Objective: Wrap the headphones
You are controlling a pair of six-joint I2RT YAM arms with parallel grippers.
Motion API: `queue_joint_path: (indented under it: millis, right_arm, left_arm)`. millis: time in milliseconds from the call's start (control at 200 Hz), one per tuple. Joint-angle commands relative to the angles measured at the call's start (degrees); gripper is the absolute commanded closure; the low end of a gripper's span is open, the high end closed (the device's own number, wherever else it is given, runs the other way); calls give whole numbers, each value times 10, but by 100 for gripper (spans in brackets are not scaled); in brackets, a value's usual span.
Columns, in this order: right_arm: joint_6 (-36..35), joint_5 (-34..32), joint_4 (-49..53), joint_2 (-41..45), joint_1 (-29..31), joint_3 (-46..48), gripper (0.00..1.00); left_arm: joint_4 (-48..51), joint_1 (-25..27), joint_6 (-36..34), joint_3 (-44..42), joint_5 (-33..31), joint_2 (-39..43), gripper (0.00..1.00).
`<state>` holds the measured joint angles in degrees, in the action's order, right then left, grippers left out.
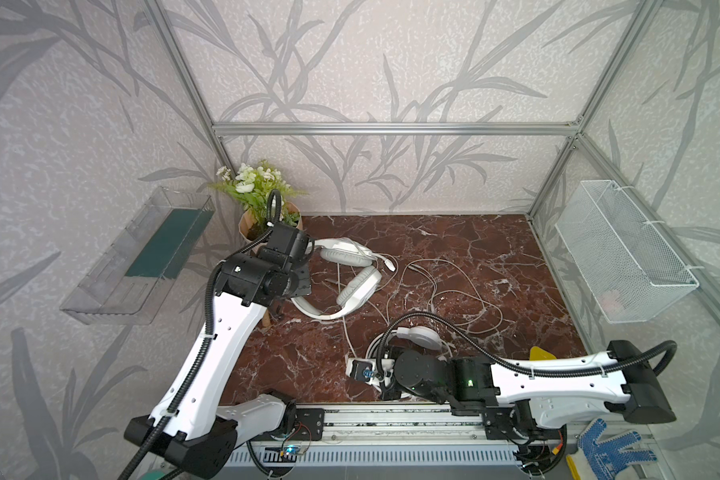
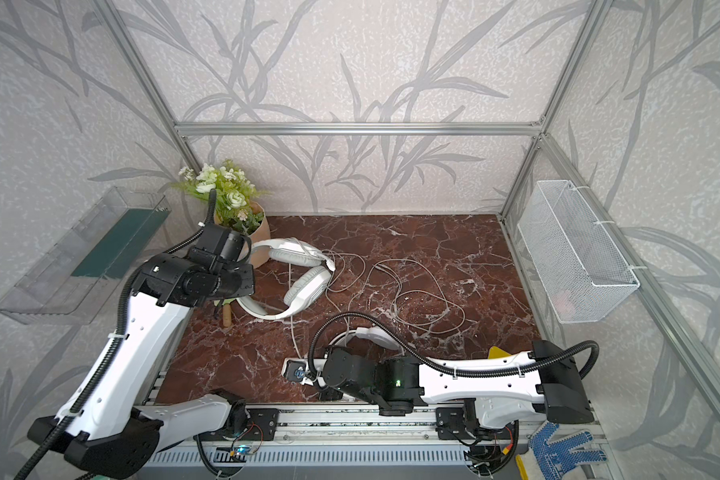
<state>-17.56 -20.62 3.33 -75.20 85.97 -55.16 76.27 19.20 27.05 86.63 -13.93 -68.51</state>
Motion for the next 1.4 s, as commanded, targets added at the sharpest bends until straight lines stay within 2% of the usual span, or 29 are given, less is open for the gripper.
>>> queue_joint_path:
  millis: [0,115,300,505,910,1070,1319,1399]
  right_arm:
    - [-77,-87,64,10,16,-44,100]
    - [-130,-139,60,10,19,-61,100]
    - [-225,-202,-3,12,19,-65,100]
    - [-266,-241,-35,2,7,-86,99]
    - [-252,-173,-100,-19,-42,-105,90]
    - [-236,-147,-153,-28,-59,-88,83]
    - [-190,-106,-164,-34,-90,-80,81]
    - [-193,-103,-172,-35,-92,-78,76]
  left_arm:
    - [-46,-4,20,-29,-23,2,100]
    - [-62,-4,8,-68,-11,5,100]
    - [-85,-4,-22,-127,19,10,100]
    - [-101,-3,-30,-176,16,25,100]
    - [-114,1,-31,-195,32,30,100]
    - [-116,3,-32,-194,35,30,100]
    - [-123,4,-33,-198,45,34,100]
    - [-126,4,-34,-201,46,36,100]
